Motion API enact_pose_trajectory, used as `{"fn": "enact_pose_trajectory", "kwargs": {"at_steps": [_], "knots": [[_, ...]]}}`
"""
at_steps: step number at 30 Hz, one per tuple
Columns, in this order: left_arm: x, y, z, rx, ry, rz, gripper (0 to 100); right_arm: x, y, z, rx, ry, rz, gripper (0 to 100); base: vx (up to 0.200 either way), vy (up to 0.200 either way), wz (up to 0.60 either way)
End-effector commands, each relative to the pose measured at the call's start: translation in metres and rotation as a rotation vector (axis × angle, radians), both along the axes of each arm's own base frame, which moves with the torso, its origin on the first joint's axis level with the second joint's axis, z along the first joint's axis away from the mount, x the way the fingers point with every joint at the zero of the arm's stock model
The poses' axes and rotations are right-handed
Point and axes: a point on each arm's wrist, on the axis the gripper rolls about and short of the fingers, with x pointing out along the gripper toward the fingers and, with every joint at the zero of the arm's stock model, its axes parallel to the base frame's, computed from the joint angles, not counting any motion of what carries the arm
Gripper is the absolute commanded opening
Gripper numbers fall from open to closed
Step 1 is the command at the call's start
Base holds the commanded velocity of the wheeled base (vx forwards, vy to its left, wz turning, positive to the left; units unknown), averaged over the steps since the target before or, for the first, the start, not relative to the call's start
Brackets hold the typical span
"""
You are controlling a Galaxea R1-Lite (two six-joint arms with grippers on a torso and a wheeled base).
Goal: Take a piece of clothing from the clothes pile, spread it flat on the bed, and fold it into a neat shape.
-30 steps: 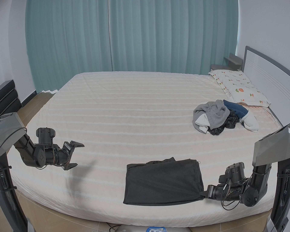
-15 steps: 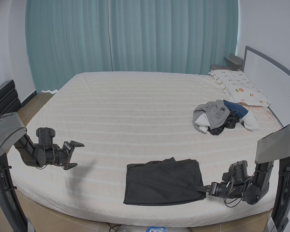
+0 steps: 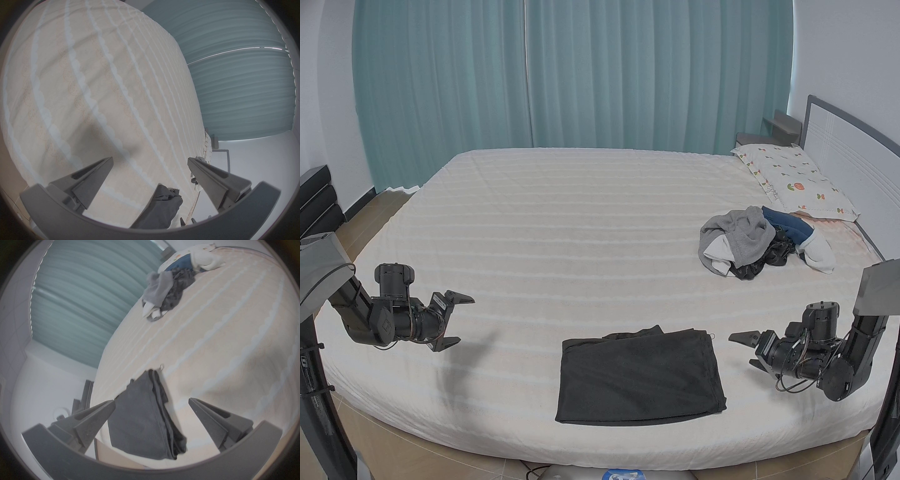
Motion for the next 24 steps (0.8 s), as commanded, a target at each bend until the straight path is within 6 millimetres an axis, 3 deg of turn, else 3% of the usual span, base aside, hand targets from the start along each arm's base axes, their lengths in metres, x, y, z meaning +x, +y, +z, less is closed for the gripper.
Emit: {"fn": "enact_pose_trajectory", "kwargs": {"at_steps": [1,2,7,14,24], "knots": [[-0.001,0.001,0.000,-0.001,0.001,0.003,100,0.017,-0.016,-0.005,0.045,-0.002,-0.084,100,0.000,0.000,0.00],[-0.002,0.000,0.001,-0.001,0.001,0.003,100,0.029,-0.022,-0.005,0.129,0.008,-0.154,100,0.000,0.000,0.00],[-0.005,0.000,0.000,-0.003,0.009,0.003,100,0.045,-0.023,-0.015,0.251,0.027,-0.235,100,0.000,0.000,0.00],[-0.010,-0.002,0.006,-0.011,0.007,0.005,100,0.034,-0.025,-0.017,0.279,-0.023,-0.201,100,0.000,0.000,0.00],[-0.010,-0.003,0.004,-0.016,0.015,0.002,100,0.033,-0.028,-0.016,0.289,-0.025,-0.193,100,-0.200,0.000,0.00]]}}
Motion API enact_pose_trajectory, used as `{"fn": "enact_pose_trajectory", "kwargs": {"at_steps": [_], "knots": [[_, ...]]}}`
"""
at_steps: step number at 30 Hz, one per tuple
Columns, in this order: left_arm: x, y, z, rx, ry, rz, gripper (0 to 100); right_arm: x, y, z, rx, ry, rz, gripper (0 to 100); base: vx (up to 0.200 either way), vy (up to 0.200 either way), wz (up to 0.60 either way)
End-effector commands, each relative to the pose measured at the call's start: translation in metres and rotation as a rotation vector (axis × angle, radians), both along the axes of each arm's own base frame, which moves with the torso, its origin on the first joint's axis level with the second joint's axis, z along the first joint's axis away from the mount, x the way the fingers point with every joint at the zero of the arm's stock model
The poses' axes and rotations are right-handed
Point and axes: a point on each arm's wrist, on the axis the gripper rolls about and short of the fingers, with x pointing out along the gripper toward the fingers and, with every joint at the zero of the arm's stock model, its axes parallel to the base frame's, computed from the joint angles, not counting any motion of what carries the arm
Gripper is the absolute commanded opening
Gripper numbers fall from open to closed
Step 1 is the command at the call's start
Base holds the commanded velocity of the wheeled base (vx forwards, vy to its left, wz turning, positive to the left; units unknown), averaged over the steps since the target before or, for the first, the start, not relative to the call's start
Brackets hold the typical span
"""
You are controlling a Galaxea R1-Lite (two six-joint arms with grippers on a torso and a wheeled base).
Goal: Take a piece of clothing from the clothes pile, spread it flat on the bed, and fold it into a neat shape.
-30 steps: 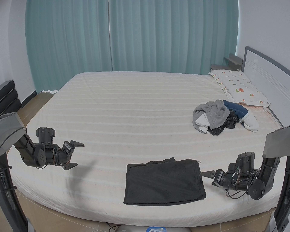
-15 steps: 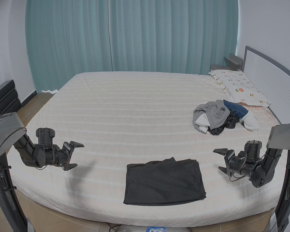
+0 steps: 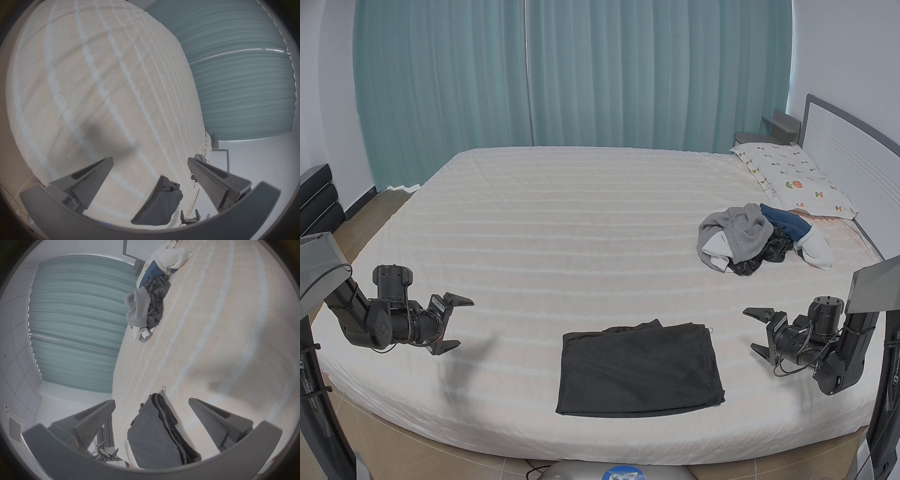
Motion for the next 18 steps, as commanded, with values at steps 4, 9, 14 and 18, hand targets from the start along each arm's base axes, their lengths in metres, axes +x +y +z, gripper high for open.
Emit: {"fn": "enact_pose_trajectory", "kwargs": {"at_steps": [4,9,14,18], "knots": [[-0.0001,-0.0004,-0.0004,0.002,0.000,-0.003,100,-0.0029,-0.0016,-0.0022,0.004,-0.013,0.000,100,-0.200,0.000,0.00],[0.0014,-0.0008,0.0004,0.000,-0.009,-0.006,100,-0.0058,-0.0018,-0.0054,0.010,-0.019,0.009,100,-0.040,0.000,0.00],[0.0051,-0.0009,0.0017,0.001,-0.032,-0.006,100,-0.0062,-0.0018,-0.0055,0.010,-0.017,0.009,100,0.000,0.000,0.00],[0.0062,-0.0020,0.0022,-0.015,-0.033,-0.001,100,-0.0058,-0.0022,-0.0049,0.011,-0.020,0.009,100,0.000,-0.050,0.00]]}}
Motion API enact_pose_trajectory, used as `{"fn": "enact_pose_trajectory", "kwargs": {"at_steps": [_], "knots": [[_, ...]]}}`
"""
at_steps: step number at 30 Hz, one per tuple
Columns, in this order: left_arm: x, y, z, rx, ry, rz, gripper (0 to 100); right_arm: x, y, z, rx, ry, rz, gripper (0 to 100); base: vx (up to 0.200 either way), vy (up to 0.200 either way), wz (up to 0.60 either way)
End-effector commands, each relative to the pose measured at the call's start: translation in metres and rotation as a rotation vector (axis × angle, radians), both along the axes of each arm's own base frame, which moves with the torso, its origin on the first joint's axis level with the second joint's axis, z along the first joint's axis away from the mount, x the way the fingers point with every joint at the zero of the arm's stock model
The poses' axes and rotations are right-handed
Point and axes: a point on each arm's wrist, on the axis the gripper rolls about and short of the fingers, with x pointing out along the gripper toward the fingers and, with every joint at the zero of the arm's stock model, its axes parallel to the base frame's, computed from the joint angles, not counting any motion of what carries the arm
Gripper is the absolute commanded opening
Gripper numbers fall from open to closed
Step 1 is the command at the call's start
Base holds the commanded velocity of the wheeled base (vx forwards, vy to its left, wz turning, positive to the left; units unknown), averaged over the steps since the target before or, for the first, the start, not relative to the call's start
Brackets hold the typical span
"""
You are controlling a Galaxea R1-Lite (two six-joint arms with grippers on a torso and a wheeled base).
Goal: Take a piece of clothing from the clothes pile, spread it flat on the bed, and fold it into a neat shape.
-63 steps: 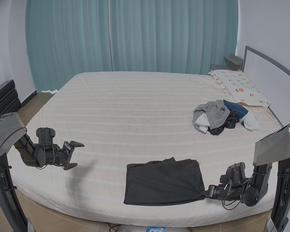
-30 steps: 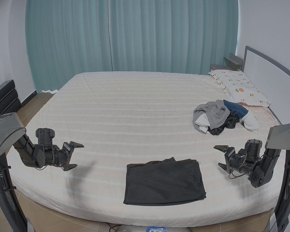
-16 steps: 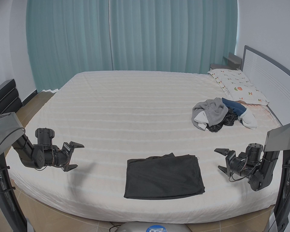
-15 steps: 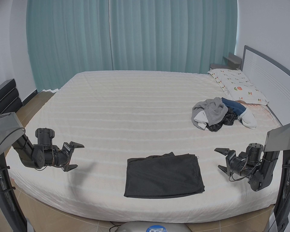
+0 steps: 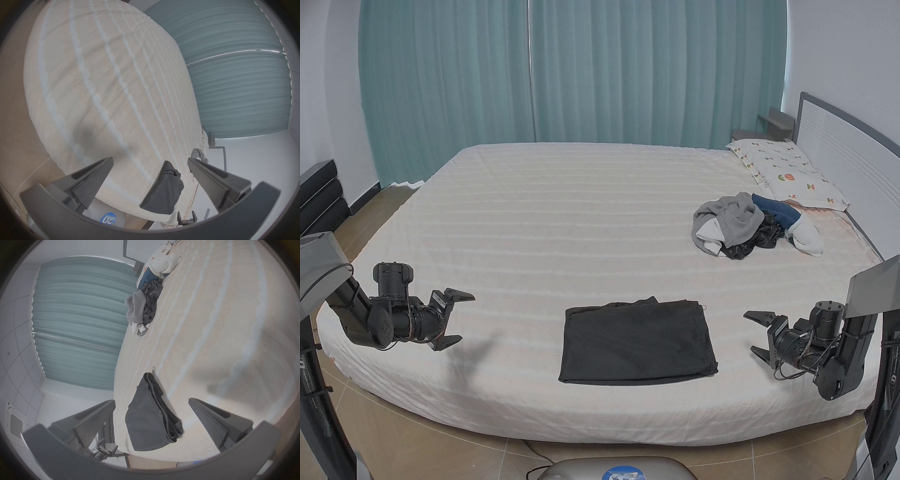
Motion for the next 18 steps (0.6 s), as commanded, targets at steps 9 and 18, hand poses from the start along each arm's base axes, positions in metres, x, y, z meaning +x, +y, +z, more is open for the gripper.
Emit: {"fn": "enact_pose_trajectory", "kwargs": {"at_steps": [9,18], "knots": [[0.003,-0.008,0.000,-0.008,-0.003,-0.022,100,0.001,0.000,0.002,0.020,-0.006,-0.009,100,0.000,-0.200,0.00],[0.003,-0.014,0.000,-0.007,-0.004,-0.037,100,0.001,-0.004,0.002,0.024,-0.007,-0.010,100,0.000,-0.200,0.00]]}}
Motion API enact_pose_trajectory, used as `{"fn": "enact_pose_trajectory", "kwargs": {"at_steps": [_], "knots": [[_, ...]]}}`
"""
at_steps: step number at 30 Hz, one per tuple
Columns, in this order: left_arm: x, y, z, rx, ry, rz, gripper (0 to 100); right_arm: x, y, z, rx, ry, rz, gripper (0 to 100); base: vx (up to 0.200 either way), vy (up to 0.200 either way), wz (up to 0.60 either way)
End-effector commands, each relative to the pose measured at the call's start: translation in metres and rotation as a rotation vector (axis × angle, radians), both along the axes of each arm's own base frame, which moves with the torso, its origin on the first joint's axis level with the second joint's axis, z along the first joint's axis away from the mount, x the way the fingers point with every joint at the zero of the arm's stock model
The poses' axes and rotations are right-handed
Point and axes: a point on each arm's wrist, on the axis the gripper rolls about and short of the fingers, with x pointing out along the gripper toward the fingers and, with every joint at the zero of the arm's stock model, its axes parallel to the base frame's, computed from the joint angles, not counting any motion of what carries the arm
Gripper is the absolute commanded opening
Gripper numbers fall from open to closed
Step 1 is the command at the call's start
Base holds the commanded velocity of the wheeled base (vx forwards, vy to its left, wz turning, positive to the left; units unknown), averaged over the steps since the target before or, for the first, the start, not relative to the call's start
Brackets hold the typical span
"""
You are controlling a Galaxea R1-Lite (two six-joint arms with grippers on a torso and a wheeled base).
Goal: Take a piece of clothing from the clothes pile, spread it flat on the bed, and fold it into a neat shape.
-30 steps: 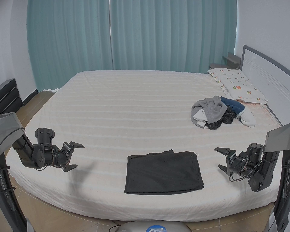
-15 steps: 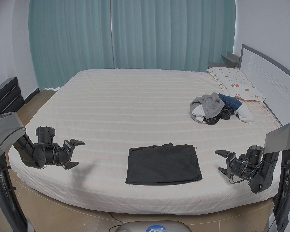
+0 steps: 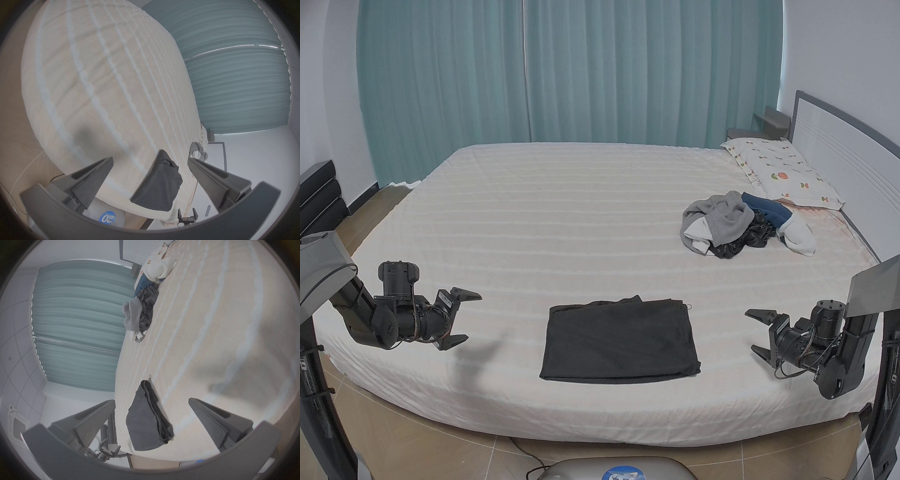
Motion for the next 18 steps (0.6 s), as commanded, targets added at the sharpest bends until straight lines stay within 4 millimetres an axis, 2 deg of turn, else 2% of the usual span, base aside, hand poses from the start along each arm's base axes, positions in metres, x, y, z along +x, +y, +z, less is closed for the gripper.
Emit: {"fn": "enact_pose_trajectory", "kwargs": {"at_steps": [1,11,18], "knots": [[0.0006,-0.0011,-0.0003,0.000,-0.001,-0.003,100,0.0003,-0.0003,0.0010,0.000,-0.009,0.000,100,0.000,-0.200,0.00],[0.0018,-0.0068,-0.0043,0.022,-0.003,-0.023,100,-0.0008,0.0002,0.0001,-0.003,-0.004,0.003,100,0.000,-0.200,0.00],[0.0051,-0.0056,-0.0076,0.104,-0.065,-0.055,100,-0.0012,0.0016,-0.0004,-0.007,-0.005,0.008,100,0.000,0.000,0.00]]}}
